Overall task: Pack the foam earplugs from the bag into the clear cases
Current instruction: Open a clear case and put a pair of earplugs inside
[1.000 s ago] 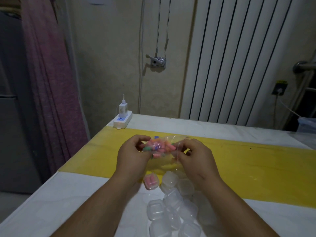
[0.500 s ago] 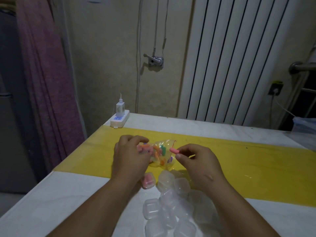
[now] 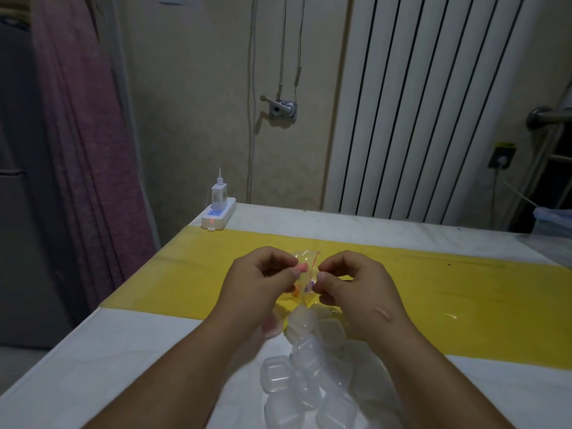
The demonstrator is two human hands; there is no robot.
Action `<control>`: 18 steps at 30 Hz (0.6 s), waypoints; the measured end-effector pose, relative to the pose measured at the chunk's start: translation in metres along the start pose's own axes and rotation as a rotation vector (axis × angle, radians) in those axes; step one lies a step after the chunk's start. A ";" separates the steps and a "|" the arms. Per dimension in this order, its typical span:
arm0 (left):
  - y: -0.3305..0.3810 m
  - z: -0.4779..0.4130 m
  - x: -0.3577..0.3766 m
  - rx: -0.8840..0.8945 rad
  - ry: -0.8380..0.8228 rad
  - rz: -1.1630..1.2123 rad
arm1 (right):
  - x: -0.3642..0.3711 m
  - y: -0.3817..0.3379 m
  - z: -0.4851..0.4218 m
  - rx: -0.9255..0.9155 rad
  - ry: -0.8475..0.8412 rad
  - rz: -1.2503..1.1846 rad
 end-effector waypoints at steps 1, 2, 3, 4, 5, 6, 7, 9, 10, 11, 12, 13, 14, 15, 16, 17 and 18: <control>0.000 0.000 -0.001 -0.011 0.003 0.033 | 0.000 -0.001 0.000 -0.012 0.002 0.029; 0.000 0.000 -0.001 -0.017 -0.001 0.059 | 0.000 -0.002 0.000 -0.023 -0.005 0.044; 0.000 0.000 -0.001 -0.021 -0.004 0.075 | 0.000 -0.004 0.000 -0.031 -0.017 0.036; 0.000 -0.001 0.000 -0.025 -0.008 0.084 | 0.001 -0.004 0.000 -0.033 -0.030 0.016; 0.000 -0.001 0.000 -0.029 -0.013 0.086 | 0.001 -0.003 0.000 -0.027 -0.039 -0.007; -0.001 -0.001 0.001 -0.035 -0.018 0.084 | 0.001 -0.001 0.000 -0.013 -0.042 -0.043; -0.001 -0.001 0.001 -0.038 -0.021 0.079 | 0.002 0.001 0.001 0.009 -0.044 -0.103; -0.002 -0.001 0.002 -0.038 -0.023 0.076 | 0.007 0.003 0.001 0.056 -0.064 -0.239; -0.002 -0.001 0.002 -0.038 -0.023 0.074 | 0.009 0.003 0.002 0.069 -0.080 -0.277; -0.002 -0.001 0.001 -0.037 -0.024 0.071 | 0.011 0.002 0.002 0.073 -0.099 -0.284; -0.001 -0.001 0.001 -0.036 -0.029 0.068 | 0.012 0.002 0.002 0.067 -0.115 -0.257; -0.001 -0.001 0.001 -0.036 -0.035 0.063 | 0.012 0.001 0.002 0.052 -0.126 -0.203; -0.001 -0.001 0.002 -0.036 -0.041 0.054 | 0.012 0.000 0.002 0.038 -0.128 -0.160; -0.001 -0.001 0.002 -0.036 -0.043 0.043 | 0.011 0.000 0.002 0.029 -0.123 -0.145; -0.001 -0.001 0.002 -0.035 -0.043 0.034 | 0.011 0.000 0.002 0.025 -0.118 -0.160; -0.001 -0.001 0.002 -0.033 -0.043 0.028 | 0.012 0.000 0.002 0.024 -0.117 -0.191; -0.001 -0.001 0.003 -0.032 -0.042 0.026 | 0.013 0.000 0.002 0.023 -0.120 -0.226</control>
Point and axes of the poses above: each hand's wrist, its own z-axis away from the middle knuckle, its own x-axis out of the palm, y = z × x, the point moved 6 cm from there along -z, towards the middle knuckle, and after that the axes turned 8 degrees about -y, right-handed, at the moved point
